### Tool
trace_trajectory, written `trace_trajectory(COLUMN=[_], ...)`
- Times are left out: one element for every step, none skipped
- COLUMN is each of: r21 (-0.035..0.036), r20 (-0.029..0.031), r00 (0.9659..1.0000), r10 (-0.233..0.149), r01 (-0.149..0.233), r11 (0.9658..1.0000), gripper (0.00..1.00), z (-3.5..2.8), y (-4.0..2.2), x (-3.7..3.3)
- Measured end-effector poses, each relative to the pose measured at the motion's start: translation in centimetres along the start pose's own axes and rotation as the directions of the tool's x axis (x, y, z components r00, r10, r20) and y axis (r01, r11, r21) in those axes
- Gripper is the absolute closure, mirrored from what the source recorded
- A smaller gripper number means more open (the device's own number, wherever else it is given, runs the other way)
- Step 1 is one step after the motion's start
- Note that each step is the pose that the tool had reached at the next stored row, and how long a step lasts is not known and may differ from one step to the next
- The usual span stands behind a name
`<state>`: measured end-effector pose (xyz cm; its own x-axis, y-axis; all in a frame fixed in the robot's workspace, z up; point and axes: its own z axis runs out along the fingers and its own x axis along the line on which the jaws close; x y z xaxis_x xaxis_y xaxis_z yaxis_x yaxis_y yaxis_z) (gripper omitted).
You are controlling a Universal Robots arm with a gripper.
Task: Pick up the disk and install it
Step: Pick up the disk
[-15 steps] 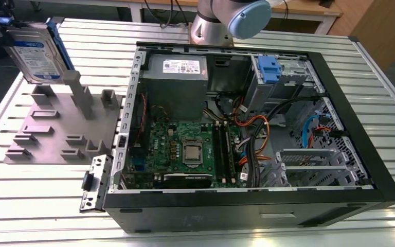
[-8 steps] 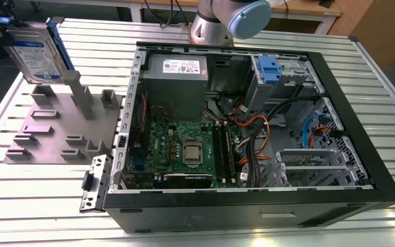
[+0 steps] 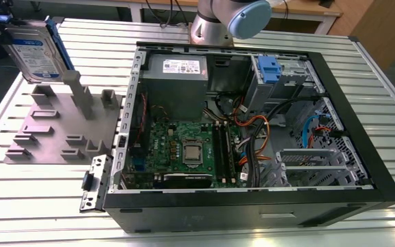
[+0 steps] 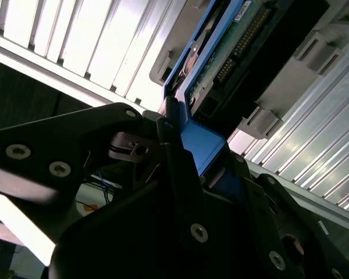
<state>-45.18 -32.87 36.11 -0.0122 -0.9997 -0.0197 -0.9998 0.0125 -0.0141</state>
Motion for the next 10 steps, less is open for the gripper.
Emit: trace_trajectory(r21=[0.0,0.0001,0.0001,0.0001,0.0003,0.0002,0.0,0.0001,0.0002,0.0002], r20=[0.0,0.0,0.0,0.0,0.0001,0.0001,0.0,0.0,0.0001,0.0001], r00=[1.0,1.0,1.0,1.0,1.0,1.0,1.0,1.0,1.0,1.0], r10=[0.0,0.0,0.0,0.0,0.0,0.0,0.0,0.0,0.0,0.0], r01=[0.0,0.0,0.0,0.0,0.0,0.0,0.0,0.0,0.0,0.0], r11=[1.0,1.0,1.0,1.0,1.0,1.0,1.0,1.0,1.0,1.0], gripper=[0.64,0.64,0.64,0.64,0.64,0.64,0.64,0.64,0.64,0.64], z=[-0.12,-0.24,-0.34,-0.43,-0.49,-0.56,-0.66,-0.74,-0.81,-0.88], y=[0.0,0.0,-0.01,-0.01,-0.01,-0.01,-0.01,-0.01,-0.01,-0.01], x=[0.0,0.0,-0.01,-0.01,-0.01,-0.01,-0.02,-0.02,-0.02,-0.02])
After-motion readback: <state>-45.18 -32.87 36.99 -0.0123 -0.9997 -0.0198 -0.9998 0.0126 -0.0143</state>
